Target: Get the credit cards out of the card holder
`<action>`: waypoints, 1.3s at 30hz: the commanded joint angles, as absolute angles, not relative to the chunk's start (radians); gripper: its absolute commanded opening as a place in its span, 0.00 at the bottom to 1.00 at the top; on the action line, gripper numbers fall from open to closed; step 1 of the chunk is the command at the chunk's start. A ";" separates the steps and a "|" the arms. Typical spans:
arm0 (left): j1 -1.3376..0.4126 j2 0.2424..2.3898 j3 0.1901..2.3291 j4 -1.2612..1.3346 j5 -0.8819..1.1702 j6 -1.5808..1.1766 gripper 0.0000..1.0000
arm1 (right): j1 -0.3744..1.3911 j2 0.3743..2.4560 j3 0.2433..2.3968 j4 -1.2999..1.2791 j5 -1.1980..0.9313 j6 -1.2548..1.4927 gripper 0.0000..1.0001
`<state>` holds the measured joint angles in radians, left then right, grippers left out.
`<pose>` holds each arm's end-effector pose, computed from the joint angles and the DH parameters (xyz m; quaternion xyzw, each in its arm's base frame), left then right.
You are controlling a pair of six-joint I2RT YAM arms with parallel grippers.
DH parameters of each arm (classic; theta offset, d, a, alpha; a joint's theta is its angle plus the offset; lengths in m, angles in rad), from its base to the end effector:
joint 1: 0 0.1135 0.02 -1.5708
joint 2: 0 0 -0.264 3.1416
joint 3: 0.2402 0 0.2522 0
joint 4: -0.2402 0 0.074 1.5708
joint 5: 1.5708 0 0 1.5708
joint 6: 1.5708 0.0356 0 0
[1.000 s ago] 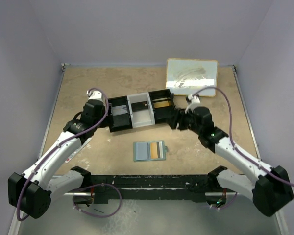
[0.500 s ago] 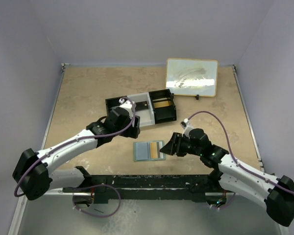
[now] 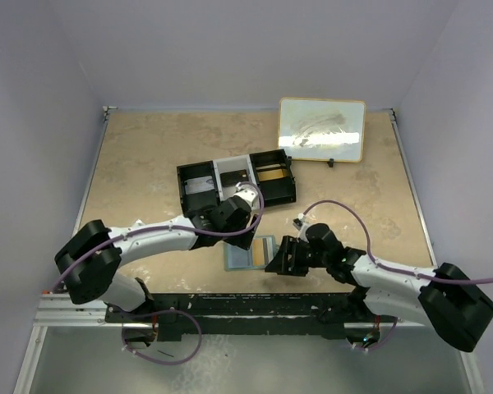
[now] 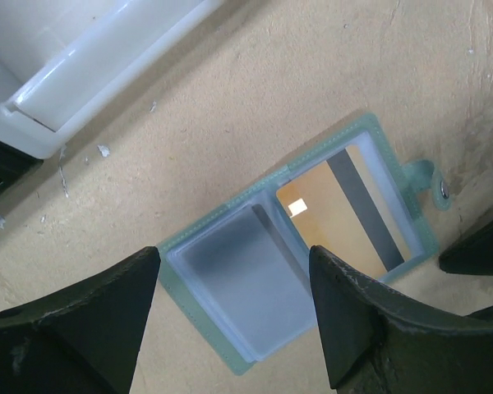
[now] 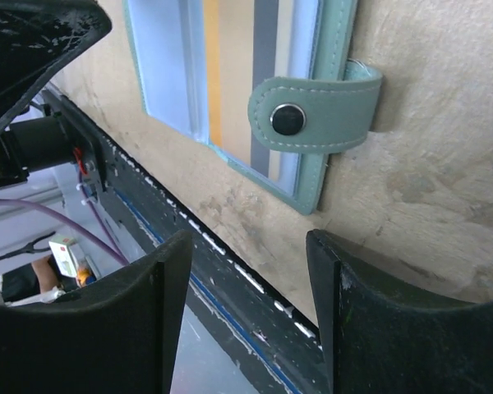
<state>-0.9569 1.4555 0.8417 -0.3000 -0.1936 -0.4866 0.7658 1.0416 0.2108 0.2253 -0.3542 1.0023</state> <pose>0.1732 -0.2339 0.1974 0.1892 0.9234 -0.1435 0.3015 0.1244 0.1368 0.1398 0.0217 0.8755 0.4522 0.1690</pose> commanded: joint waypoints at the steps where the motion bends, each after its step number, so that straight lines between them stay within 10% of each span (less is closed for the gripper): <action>1: -0.957 1.497 0.897 -0.242 -0.213 -0.455 0.71 | 0.774 1.085 0.192 0.359 -0.386 1.035 0.62; 39: -1.142 1.303 0.451 0.125 -0.156 -0.918 0.71 | 0.772 1.503 0.590 0.104 -0.088 0.914 0.66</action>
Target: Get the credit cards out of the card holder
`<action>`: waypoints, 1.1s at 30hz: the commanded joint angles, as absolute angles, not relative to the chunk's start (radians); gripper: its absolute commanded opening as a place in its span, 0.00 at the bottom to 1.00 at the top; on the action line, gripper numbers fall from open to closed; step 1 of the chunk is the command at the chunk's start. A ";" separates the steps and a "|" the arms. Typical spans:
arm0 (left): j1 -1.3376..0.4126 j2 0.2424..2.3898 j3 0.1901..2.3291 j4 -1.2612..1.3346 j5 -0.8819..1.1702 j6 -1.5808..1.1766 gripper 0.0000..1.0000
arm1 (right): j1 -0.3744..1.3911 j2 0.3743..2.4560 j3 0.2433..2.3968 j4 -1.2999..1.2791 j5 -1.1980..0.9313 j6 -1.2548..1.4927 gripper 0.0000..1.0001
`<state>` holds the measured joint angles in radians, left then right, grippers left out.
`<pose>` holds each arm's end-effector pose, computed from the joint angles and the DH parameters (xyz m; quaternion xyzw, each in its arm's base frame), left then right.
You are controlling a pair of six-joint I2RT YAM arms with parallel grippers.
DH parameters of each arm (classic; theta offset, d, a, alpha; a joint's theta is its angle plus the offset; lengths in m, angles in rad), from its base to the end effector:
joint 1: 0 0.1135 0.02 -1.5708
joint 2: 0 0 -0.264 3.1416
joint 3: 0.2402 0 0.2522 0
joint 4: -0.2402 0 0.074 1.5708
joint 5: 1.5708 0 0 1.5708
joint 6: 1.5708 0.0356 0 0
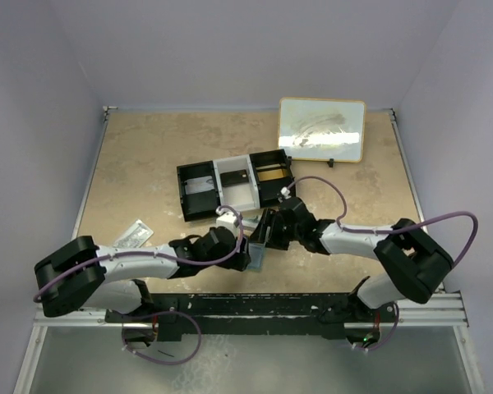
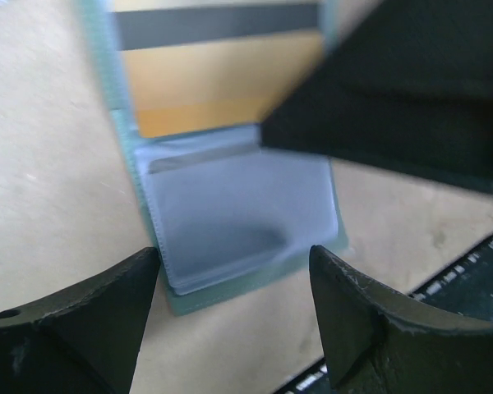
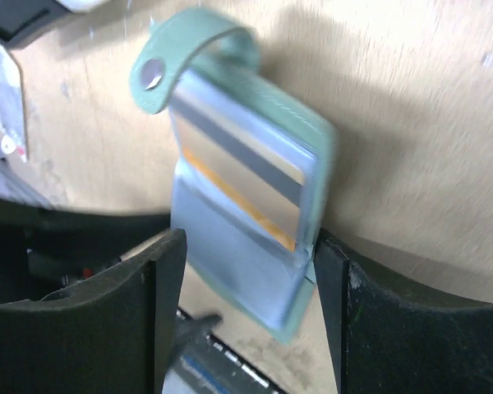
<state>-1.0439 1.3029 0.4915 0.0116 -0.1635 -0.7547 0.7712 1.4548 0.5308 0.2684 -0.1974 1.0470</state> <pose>0.1249 -0.2031 0.1535 0.1027 0.9183 -0.2463 0.2924 0.1897 0.1941 0.1500 0.0796 0.8903 0.4012 0.2004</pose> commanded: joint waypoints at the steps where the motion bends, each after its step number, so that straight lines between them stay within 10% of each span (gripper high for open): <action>1: -1.160 1.296 0.446 0.124 -0.186 -0.937 0.71 | 0.772 1.508 0.601 0.090 -0.085 0.903 0.66; 20: -1.435 1.507 0.556 0.269 -0.360 -1.080 0.71 | 0.784 1.613 0.783 -0.030 -0.108 0.666 0.66; 33: -1.467 1.148 0.606 -0.204 -0.620 -1.031 0.71 | 0.782 1.381 0.734 -0.070 0.018 0.876 0.70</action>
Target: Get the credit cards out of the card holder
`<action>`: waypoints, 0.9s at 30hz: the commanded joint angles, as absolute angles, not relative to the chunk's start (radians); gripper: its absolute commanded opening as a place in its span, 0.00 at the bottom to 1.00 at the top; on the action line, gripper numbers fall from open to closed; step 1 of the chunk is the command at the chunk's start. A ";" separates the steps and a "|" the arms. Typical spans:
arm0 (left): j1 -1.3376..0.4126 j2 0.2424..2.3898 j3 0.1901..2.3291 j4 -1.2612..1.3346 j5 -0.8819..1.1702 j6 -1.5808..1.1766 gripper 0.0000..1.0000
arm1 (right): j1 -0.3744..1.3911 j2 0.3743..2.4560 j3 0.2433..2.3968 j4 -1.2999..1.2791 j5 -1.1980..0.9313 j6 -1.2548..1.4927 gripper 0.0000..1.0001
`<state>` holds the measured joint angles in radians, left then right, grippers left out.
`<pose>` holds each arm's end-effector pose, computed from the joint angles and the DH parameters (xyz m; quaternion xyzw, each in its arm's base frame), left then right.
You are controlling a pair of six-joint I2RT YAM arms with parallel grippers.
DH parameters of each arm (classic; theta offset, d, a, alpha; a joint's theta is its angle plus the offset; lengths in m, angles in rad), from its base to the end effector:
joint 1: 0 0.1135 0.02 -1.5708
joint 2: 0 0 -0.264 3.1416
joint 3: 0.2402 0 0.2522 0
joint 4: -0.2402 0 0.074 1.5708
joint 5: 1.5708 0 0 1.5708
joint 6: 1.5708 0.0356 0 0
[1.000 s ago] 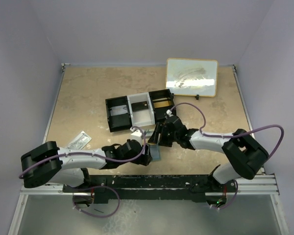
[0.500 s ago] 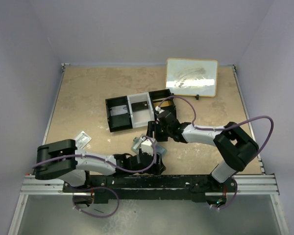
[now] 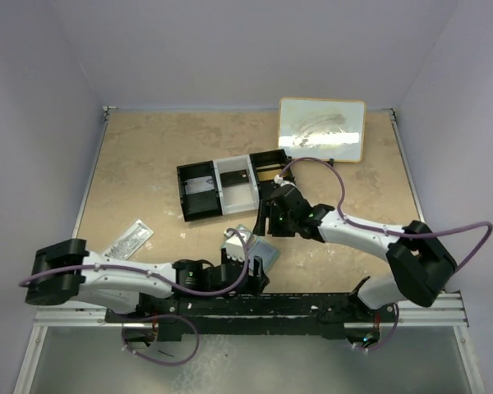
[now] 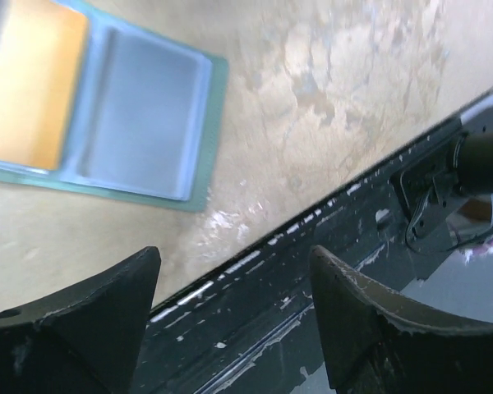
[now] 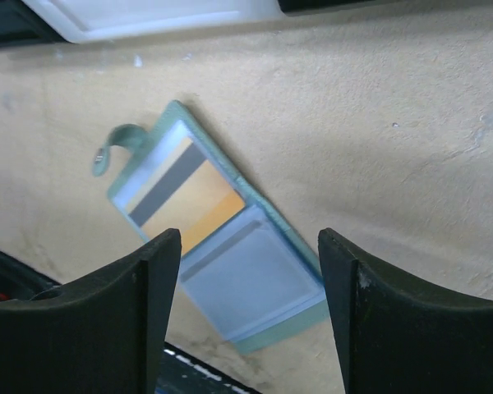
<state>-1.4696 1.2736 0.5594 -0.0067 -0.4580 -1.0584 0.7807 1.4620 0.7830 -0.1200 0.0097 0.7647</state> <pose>0.0406 -0.2438 0.1809 0.0895 0.8877 -0.3203 0.3184 0.2106 0.2081 0.1902 -0.0056 0.9264 0.2595 0.2726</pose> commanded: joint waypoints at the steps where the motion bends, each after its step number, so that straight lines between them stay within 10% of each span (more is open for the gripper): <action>1: -1.457 1.116 0.612 -0.251 -0.646 -1.025 0.71 | 0.782 1.358 0.705 -0.015 0.018 0.908 0.67; 14: -1.170 0.937 0.622 -0.451 -0.595 -0.943 0.69 | 0.791 1.376 0.473 0.497 -0.204 1.135 0.41; 27: -1.139 1.073 0.673 -0.424 -0.530 -0.908 0.69 | 0.818 1.555 0.445 0.573 -0.216 1.206 0.35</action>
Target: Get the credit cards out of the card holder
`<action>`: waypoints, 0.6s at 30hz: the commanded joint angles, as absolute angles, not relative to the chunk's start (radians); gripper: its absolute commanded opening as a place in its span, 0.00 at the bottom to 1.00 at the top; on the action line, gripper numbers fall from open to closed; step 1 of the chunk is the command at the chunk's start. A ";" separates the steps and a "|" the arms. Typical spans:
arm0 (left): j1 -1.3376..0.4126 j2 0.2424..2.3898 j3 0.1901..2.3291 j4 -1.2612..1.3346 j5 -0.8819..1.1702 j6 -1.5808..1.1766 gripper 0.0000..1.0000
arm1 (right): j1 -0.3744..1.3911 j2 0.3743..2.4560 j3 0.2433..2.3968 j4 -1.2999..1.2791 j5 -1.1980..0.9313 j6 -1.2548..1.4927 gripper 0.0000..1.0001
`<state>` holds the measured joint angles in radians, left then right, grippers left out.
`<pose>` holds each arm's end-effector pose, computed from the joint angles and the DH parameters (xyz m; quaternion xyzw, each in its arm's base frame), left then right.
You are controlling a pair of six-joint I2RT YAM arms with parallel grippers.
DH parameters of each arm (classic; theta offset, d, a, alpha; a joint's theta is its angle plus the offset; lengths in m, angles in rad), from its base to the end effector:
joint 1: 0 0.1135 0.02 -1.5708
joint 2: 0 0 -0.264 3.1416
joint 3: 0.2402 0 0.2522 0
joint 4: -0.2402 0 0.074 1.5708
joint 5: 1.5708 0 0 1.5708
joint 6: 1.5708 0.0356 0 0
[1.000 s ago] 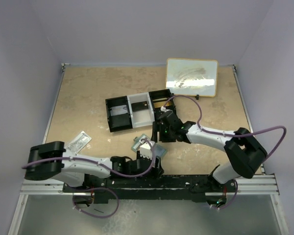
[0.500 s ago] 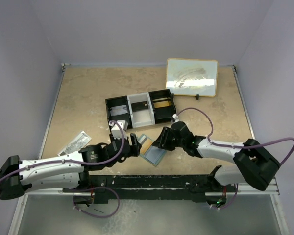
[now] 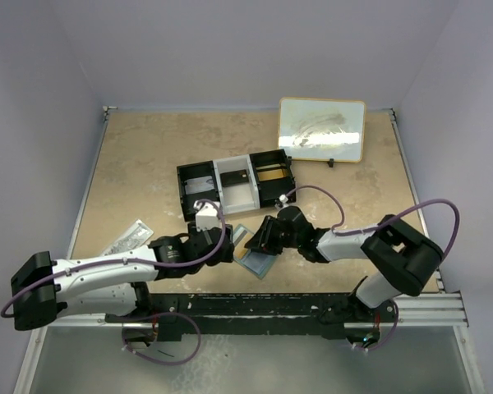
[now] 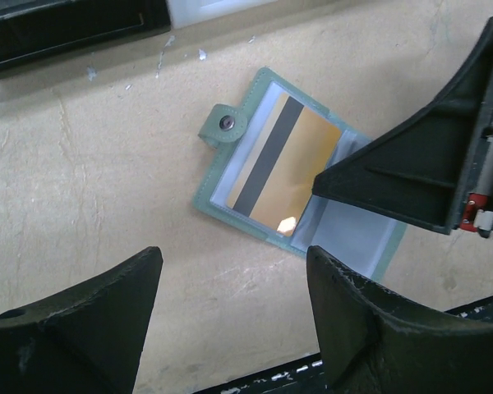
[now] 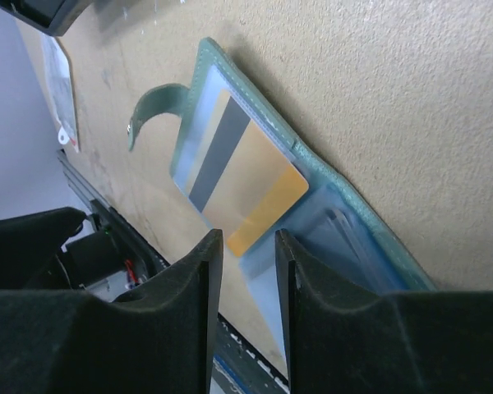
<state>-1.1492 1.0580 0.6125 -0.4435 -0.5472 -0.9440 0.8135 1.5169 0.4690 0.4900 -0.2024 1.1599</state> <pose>0.1000 -0.1778 0.2111 0.0031 0.9119 -0.1512 0.3816 0.1820 0.2029 0.1372 0.1017 0.8654 0.4513 0.1924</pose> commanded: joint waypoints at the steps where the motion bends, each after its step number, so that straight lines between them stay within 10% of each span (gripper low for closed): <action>1: -1.138 1.079 0.677 -0.422 -0.529 -0.903 0.68 | 0.818 1.573 0.431 0.596 -0.228 1.220 0.35; 18: -1.025 1.309 0.746 -0.257 -0.335 -0.770 0.56 | 0.818 1.644 0.298 0.782 -0.147 1.445 0.30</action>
<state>-1.0512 1.2549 0.6926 -0.3481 -0.4156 -0.8379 0.8127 1.5974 0.3351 0.7879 -0.2005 1.3792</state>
